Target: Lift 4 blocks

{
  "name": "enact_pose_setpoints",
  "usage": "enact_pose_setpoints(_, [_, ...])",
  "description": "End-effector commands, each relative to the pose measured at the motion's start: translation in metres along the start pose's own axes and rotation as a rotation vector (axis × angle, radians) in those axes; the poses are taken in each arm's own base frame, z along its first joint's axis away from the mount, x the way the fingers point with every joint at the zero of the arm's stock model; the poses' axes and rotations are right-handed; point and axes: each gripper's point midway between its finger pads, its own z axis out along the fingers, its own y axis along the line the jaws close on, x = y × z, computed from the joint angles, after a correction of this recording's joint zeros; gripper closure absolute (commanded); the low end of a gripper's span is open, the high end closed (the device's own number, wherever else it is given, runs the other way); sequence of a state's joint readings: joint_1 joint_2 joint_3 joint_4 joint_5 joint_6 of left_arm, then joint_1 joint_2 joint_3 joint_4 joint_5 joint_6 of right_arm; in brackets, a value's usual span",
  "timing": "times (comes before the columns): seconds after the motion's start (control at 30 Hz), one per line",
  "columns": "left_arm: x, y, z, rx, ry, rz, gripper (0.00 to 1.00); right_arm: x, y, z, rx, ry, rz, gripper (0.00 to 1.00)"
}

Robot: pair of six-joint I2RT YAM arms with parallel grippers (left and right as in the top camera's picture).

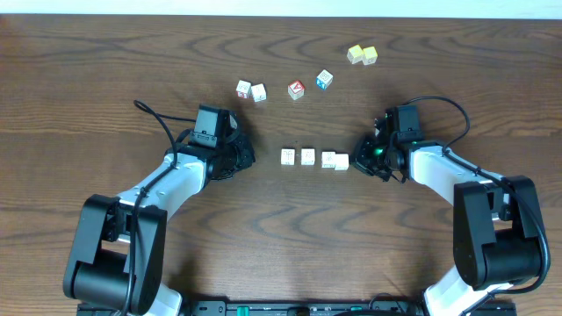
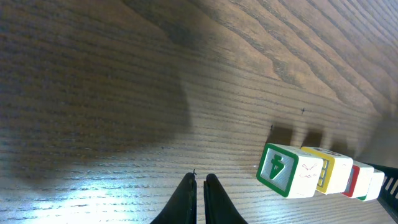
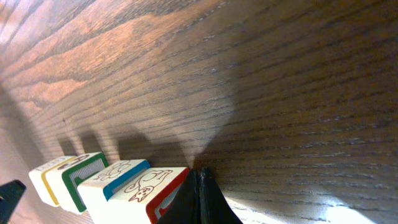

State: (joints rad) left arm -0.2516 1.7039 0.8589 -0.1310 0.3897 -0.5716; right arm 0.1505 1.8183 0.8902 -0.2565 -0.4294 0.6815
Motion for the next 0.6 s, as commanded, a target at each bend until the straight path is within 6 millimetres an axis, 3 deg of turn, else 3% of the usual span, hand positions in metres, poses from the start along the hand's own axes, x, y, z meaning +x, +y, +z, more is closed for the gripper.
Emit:
enact_pose_setpoints(0.0, [0.001, 0.003, 0.002, -0.013, 0.002, 0.014, 0.92, 0.006, -0.014, 0.007, 0.076, -0.003, 0.063, 0.99])
enact_pose_setpoints(0.57, [0.001, 0.003, 0.002, -0.013, 0.002, 0.014, 0.92, 0.007, -0.001, 0.013, 0.063, -0.032, 0.086, 0.99])
